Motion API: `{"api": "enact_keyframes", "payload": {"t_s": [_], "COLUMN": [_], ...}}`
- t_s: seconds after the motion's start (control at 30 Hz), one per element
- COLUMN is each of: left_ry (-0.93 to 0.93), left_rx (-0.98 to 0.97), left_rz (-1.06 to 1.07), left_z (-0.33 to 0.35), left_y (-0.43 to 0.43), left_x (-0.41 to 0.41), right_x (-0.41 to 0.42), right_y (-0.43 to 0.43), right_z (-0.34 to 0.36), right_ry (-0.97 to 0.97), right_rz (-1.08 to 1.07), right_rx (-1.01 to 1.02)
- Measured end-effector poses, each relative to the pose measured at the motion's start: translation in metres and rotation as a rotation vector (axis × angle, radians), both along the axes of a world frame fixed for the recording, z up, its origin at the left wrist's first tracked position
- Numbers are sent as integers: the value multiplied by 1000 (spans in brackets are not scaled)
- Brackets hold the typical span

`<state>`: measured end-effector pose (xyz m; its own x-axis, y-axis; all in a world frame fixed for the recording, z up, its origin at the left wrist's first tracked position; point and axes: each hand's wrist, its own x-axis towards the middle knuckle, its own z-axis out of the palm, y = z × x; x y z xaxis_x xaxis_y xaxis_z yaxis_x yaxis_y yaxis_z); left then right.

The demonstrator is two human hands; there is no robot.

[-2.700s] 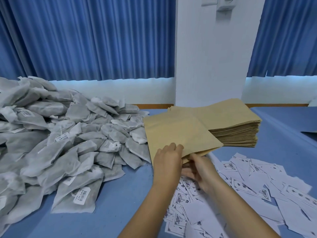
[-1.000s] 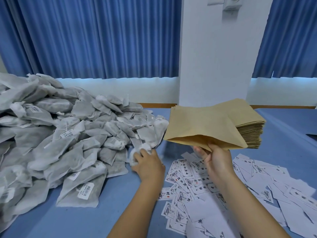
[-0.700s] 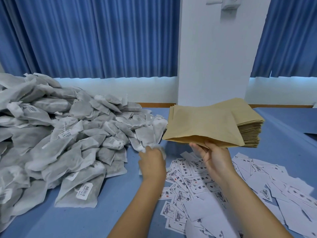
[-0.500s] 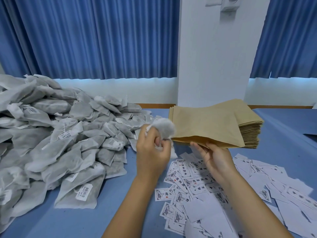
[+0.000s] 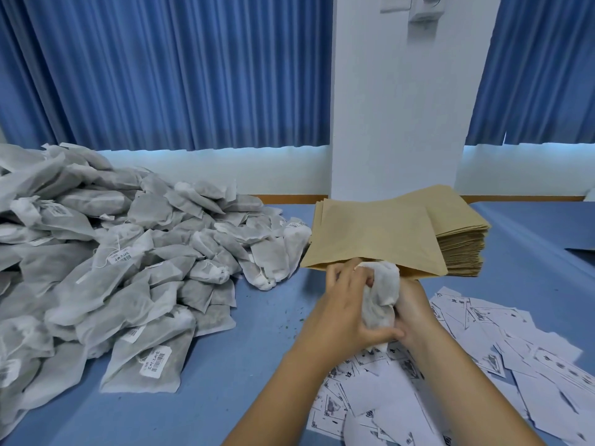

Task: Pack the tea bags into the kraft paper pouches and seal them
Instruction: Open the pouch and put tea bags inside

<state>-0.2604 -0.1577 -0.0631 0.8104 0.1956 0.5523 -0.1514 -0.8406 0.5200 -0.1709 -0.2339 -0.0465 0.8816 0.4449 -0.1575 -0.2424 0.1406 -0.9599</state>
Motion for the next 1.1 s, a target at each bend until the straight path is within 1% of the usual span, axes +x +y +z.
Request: {"api": "enact_keyframes", "payload": {"t_s": [0.07,0.1,0.13,0.17,0.2,0.23,0.27,0.37,0.43,0.5,0.53,0.57,0.63,0.67,0.7,0.73,0.77,0.8,0.83,0.87,0.9,0.93,0.97,1.0,1.03,1.07,1.1], "left_ry": [40,32,8,-23,-54,-76,-80,-11,14,7,46,153,531,661,714,710,668,586,390,100,-143,-429,-620,-737,-808,-811,-688], "left_rx": [34,55,71,73,71,85,113,195,165,30,-22,-33,104,180,236,284,325,374,439,562,677,707,595,411,176,-98,-339], "left_rz": [53,81,108,138,176,225,284,445,489,470,456,450,466,485,478,450,423,402,414,434,418,375,317,321,406,555,715], "left_z": [-2,-3,-3,-2,-1,1,3,7,12,25,31,34,40,43,45,50,55,60,64,66,63,56,50,45,40,34,26], "left_y": [3,6,8,11,13,15,17,22,18,11,10,12,21,25,29,28,24,19,15,10,8,11,14,17,25,34,48], "left_x": [1,1,1,0,-1,-1,-2,2,11,23,33,44,61,66,69,70,70,66,59,51,41,34,29,21,16,15,18], "right_x": [7,7,8,5,2,1,1,2,-3,-9,-10,-12,-13,-12,-11,-9,-6,-3,-1,1,2,3,4,6,7,9,9], "right_y": [7,10,11,10,9,6,4,5,9,13,14,15,14,13,12,11,10,9,8,7,6,4,2,1,-1,-2,-3], "right_z": [-4,-3,-3,-3,-4,-5,-4,-8,-8,-9,-10,-9,-7,-6,-5,-4,-2,-1,1,3,6,8,8,8,8,9,11], "right_ry": [92,205,239,186,84,-2,-38,-150,-166,-81,-19,47,136,169,188,218,257,295,319,327,326,323,333,363,395,421,436], "right_rz": [-53,-88,-73,19,99,123,134,137,178,204,216,216,203,193,185,171,164,155,144,137,137,142,159,181,194,192,188], "right_rx": [56,112,140,183,194,189,190,86,35,36,78,139,266,307,339,377,433,491,530,544,556,576,610,649,671,672,674]}}
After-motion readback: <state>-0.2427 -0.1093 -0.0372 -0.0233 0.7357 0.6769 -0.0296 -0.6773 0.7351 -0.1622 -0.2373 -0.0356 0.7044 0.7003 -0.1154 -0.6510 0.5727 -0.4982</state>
